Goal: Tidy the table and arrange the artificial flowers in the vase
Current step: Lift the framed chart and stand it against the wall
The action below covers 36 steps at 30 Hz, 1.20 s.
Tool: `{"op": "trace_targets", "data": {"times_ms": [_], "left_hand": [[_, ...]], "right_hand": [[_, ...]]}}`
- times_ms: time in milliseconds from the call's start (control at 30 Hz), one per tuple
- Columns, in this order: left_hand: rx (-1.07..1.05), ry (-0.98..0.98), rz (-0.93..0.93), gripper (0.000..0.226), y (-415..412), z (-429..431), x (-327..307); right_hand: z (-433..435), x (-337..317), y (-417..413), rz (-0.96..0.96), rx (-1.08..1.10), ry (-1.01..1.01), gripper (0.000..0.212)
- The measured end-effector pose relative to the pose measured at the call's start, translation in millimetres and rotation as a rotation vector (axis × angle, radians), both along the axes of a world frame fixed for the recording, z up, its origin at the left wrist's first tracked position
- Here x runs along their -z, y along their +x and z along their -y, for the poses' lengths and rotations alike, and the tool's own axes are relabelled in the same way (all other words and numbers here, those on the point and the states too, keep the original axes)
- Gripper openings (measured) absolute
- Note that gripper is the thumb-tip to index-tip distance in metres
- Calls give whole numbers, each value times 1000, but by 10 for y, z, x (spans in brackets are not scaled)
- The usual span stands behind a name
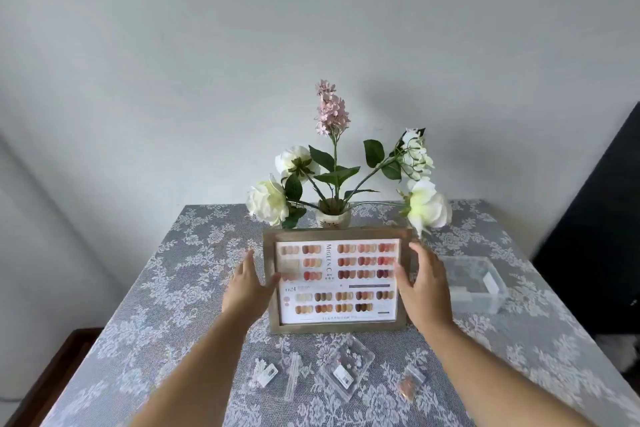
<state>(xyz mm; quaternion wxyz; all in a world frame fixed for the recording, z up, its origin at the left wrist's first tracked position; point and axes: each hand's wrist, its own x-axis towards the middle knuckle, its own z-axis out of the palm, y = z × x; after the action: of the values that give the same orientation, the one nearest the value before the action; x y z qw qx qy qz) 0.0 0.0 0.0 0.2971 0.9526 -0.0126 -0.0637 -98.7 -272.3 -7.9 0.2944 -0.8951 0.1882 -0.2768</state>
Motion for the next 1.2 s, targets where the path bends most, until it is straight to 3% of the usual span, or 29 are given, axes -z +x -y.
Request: {"op": "trace_targets", "data": {"times_ms": [100,200,400,533,700,867,1200], "left_hand": [[-13,-90,-6,75,26,50,135],[-20,-137,15,59,-4,78,311],[-149,-229,89,33,-41,121,518],[-218,-289,125,36,-56,161,537],[-307,-299,195,46,-191,79,381],[-451,-340,261,52,-426,-246,126],[-696,-348,404,55,-900,-1596,-307]], "right_hand": [[47,167,43,-86,51,189,60],[48,343,72,-134,40,236,64],[6,498,135,-60,72,328,44],[32,496,157,0,71,308,35],[28,387,194,26,16,213,44],[-239,192,321,85,-147,157,39],[-1615,-86,643,121,-487,209,29]]}}
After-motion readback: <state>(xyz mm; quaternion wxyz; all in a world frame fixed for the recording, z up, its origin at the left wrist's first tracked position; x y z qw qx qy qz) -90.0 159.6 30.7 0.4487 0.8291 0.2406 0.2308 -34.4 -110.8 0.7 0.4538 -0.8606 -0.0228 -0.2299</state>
